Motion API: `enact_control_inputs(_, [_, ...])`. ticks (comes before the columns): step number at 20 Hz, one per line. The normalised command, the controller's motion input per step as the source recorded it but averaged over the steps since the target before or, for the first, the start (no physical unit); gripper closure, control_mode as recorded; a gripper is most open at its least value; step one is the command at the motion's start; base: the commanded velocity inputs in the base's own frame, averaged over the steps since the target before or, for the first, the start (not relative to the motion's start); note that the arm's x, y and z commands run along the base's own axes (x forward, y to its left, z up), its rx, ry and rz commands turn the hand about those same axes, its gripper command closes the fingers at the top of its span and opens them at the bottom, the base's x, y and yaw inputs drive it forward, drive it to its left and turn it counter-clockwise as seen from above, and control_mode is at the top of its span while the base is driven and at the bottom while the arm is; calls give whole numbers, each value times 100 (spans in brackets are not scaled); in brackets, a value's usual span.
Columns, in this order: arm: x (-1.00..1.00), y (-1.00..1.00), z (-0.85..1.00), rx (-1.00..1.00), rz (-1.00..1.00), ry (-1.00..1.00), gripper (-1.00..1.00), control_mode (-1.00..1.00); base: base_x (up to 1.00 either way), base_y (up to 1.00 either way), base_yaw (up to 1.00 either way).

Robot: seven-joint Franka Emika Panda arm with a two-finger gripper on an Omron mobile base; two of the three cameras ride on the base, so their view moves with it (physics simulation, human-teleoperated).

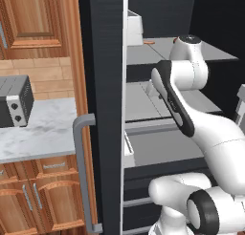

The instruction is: Pick the tangerine and mango from the fridge and place them on the plate next to the blender to make a fruit smoothie.

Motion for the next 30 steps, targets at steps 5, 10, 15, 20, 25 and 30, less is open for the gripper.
enact_control_inputs(5, [0,0,0,0,0,0,-100,-100,0,0,0])
enact_control_inputs(10, [-10,-47,-4,0,-3,-14,-100,-100,0,0,0])
enact_control_inputs(15, [-6,-73,-5,0,-12,-22,-100,-100,0,0,0])
enact_control_inputs(20, [0,-64,-9,4,-21,-16,-100,-100,0,0,0])
enact_control_inputs(25, [12,-37,-1,10,-17,-4,-100,-100,0,0,0])
enact_control_inputs(30, [37,-27,-25,0,-2,0,-100,-100,0,0,0])
